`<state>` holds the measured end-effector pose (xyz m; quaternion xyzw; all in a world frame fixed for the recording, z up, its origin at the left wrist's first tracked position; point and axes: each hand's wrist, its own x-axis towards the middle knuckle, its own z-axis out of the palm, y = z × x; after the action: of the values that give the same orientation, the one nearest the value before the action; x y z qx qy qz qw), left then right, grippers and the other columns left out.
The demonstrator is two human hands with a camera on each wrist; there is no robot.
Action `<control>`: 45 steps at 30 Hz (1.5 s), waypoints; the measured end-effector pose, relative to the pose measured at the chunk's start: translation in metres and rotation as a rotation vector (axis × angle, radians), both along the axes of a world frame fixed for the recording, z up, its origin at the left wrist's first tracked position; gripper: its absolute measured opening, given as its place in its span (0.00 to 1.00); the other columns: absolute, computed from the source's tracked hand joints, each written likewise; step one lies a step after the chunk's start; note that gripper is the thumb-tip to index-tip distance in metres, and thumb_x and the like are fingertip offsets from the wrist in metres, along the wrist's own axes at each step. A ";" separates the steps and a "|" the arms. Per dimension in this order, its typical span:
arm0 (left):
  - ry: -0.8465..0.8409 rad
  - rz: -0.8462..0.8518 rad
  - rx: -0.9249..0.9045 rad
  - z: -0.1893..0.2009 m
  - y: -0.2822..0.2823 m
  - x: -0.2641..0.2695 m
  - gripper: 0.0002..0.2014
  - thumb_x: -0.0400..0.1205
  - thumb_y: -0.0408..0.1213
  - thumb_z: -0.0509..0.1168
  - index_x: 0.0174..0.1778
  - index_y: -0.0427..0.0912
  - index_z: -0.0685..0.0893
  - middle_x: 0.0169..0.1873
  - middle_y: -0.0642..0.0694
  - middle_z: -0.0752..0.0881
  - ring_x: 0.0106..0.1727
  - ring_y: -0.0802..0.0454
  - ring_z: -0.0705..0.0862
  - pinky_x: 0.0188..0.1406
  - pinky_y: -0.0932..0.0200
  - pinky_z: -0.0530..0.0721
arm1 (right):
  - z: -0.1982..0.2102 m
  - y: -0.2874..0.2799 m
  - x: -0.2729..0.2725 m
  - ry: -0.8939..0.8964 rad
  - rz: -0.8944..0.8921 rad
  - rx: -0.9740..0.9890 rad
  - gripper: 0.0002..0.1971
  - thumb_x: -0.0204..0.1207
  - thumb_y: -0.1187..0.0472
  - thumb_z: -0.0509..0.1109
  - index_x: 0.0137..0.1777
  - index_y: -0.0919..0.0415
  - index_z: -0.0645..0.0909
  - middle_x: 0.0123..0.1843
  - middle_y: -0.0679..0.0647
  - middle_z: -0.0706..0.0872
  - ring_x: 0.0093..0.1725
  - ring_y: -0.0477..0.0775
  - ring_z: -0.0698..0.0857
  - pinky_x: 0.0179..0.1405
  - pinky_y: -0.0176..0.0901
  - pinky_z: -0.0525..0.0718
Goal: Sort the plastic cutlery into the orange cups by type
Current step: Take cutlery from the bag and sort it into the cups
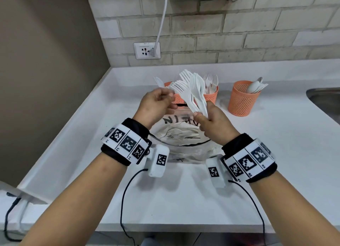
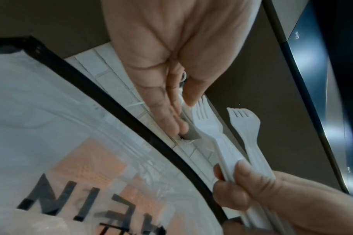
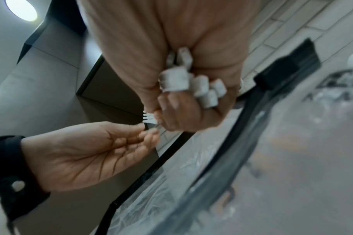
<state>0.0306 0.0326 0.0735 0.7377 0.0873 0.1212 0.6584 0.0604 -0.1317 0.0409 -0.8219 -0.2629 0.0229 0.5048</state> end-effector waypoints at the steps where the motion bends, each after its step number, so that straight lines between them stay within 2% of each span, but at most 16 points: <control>1: 0.096 -0.010 0.075 -0.006 0.002 0.002 0.08 0.84 0.27 0.59 0.43 0.40 0.81 0.36 0.47 0.83 0.31 0.55 0.84 0.33 0.62 0.85 | -0.002 -0.001 0.002 -0.011 -0.011 -0.005 0.12 0.82 0.60 0.61 0.63 0.63 0.70 0.42 0.50 0.78 0.37 0.47 0.76 0.30 0.29 0.72; 3: 0.326 -0.112 0.349 -0.019 0.003 0.007 0.08 0.84 0.29 0.59 0.45 0.38 0.84 0.39 0.45 0.85 0.36 0.52 0.84 0.39 0.59 0.85 | -0.006 -0.002 0.005 -0.013 -0.019 -0.010 0.14 0.82 0.60 0.61 0.63 0.66 0.70 0.41 0.50 0.77 0.37 0.48 0.74 0.30 0.34 0.70; 5: 0.520 -0.234 0.696 -0.035 0.000 0.016 0.14 0.85 0.35 0.56 0.59 0.34 0.84 0.54 0.40 0.86 0.52 0.47 0.85 0.53 0.52 0.83 | -0.010 -0.002 0.007 -0.015 -0.026 -0.013 0.12 0.81 0.59 0.61 0.60 0.66 0.71 0.38 0.48 0.75 0.33 0.45 0.73 0.30 0.35 0.69; 6: 0.591 -0.246 0.815 -0.042 -0.002 0.019 0.17 0.85 0.36 0.55 0.66 0.35 0.81 0.64 0.39 0.82 0.63 0.45 0.81 0.63 0.52 0.79 | -0.012 -0.002 0.008 -0.018 -0.035 -0.012 0.10 0.81 0.59 0.62 0.57 0.64 0.70 0.36 0.46 0.74 0.32 0.44 0.72 0.29 0.36 0.70; 8: 0.646 -0.232 0.947 -0.056 -0.003 0.027 0.21 0.85 0.36 0.54 0.75 0.37 0.72 0.75 0.40 0.73 0.75 0.45 0.72 0.73 0.56 0.70 | -0.014 -0.003 0.011 -0.022 -0.062 0.010 0.06 0.81 0.59 0.62 0.51 0.60 0.68 0.37 0.48 0.75 0.31 0.43 0.71 0.29 0.37 0.70; 10: 0.684 -0.224 1.058 -0.067 -0.001 0.034 0.23 0.85 0.37 0.56 0.77 0.35 0.68 0.76 0.39 0.71 0.76 0.44 0.71 0.75 0.55 0.70 | -0.014 -0.004 0.013 -0.028 -0.088 0.034 0.06 0.81 0.59 0.62 0.50 0.58 0.66 0.40 0.51 0.77 0.30 0.42 0.71 0.29 0.36 0.70; 11: 0.689 -0.220 1.086 -0.071 0.000 0.038 0.24 0.84 0.38 0.57 0.77 0.35 0.67 0.76 0.38 0.71 0.76 0.44 0.71 0.75 0.55 0.70 | -0.014 -0.004 0.014 -0.030 -0.099 0.037 0.06 0.81 0.59 0.62 0.50 0.57 0.66 0.39 0.49 0.77 0.31 0.42 0.71 0.29 0.36 0.71; 13: 0.669 -0.229 1.119 -0.074 0.001 0.042 0.25 0.84 0.41 0.58 0.77 0.36 0.67 0.77 0.39 0.70 0.77 0.44 0.70 0.75 0.57 0.69 | -0.015 -0.005 0.016 -0.028 -0.110 0.032 0.07 0.81 0.59 0.62 0.50 0.57 0.66 0.36 0.44 0.73 0.31 0.41 0.71 0.29 0.35 0.71; 15: 0.621 -0.272 1.151 -0.075 -0.001 0.047 0.23 0.84 0.41 0.58 0.76 0.42 0.69 0.77 0.40 0.70 0.77 0.45 0.68 0.74 0.57 0.67 | -0.016 -0.005 0.017 -0.013 -0.113 0.033 0.06 0.81 0.59 0.62 0.50 0.57 0.66 0.35 0.43 0.73 0.31 0.42 0.72 0.29 0.36 0.72; 18: 0.601 -0.323 1.200 -0.077 -0.004 0.050 0.21 0.83 0.42 0.60 0.73 0.46 0.71 0.73 0.39 0.74 0.75 0.44 0.70 0.70 0.57 0.70 | -0.015 -0.006 0.016 0.105 -0.090 0.104 0.06 0.81 0.60 0.61 0.52 0.60 0.68 0.39 0.54 0.77 0.28 0.47 0.72 0.28 0.41 0.72; 21: 0.639 -0.313 1.235 -0.081 -0.006 0.051 0.24 0.83 0.41 0.61 0.75 0.41 0.67 0.72 0.37 0.74 0.74 0.43 0.71 0.71 0.54 0.72 | -0.014 -0.005 0.013 0.231 -0.071 0.168 0.08 0.83 0.61 0.59 0.56 0.64 0.67 0.42 0.61 0.75 0.27 0.50 0.70 0.26 0.42 0.71; 25: 0.711 -0.276 1.295 -0.076 -0.009 0.053 0.25 0.84 0.44 0.60 0.73 0.33 0.71 0.70 0.38 0.77 0.72 0.43 0.75 0.70 0.54 0.73 | -0.015 -0.005 0.013 0.189 -0.052 0.131 0.06 0.82 0.61 0.59 0.54 0.62 0.67 0.43 0.60 0.77 0.27 0.49 0.71 0.28 0.42 0.71; 28: 0.745 -0.266 1.318 -0.070 -0.011 0.054 0.22 0.85 0.42 0.58 0.71 0.33 0.73 0.69 0.38 0.78 0.70 0.44 0.77 0.68 0.55 0.75 | -0.018 -0.005 0.013 0.159 -0.047 0.113 0.06 0.82 0.62 0.59 0.54 0.63 0.68 0.43 0.60 0.78 0.27 0.49 0.72 0.29 0.41 0.71; 33: 0.743 -0.223 1.376 -0.067 -0.015 0.054 0.20 0.86 0.40 0.57 0.71 0.33 0.72 0.70 0.38 0.77 0.72 0.45 0.76 0.69 0.57 0.73 | -0.020 -0.007 0.014 0.141 -0.055 0.120 0.04 0.82 0.62 0.60 0.53 0.59 0.67 0.44 0.58 0.78 0.30 0.46 0.72 0.31 0.39 0.70; 39: 0.751 -0.166 1.269 -0.067 -0.021 0.054 0.33 0.79 0.49 0.67 0.74 0.32 0.69 0.71 0.38 0.76 0.72 0.44 0.75 0.69 0.56 0.74 | -0.023 -0.011 0.015 0.115 -0.062 0.118 0.05 0.81 0.62 0.60 0.53 0.59 0.67 0.44 0.54 0.78 0.33 0.41 0.72 0.33 0.36 0.69; 45: 0.725 -0.171 1.206 -0.062 -0.022 0.049 0.30 0.84 0.44 0.61 0.76 0.30 0.62 0.75 0.38 0.71 0.75 0.45 0.72 0.71 0.57 0.71 | -0.022 -0.010 0.011 0.075 -0.060 0.092 0.05 0.82 0.63 0.60 0.54 0.59 0.66 0.46 0.58 0.79 0.31 0.43 0.72 0.31 0.36 0.68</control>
<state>0.0796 0.0105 0.0118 0.9718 0.1604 -0.1572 0.0718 0.0714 -0.1422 0.0188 -0.8039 -0.2196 0.0262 0.5521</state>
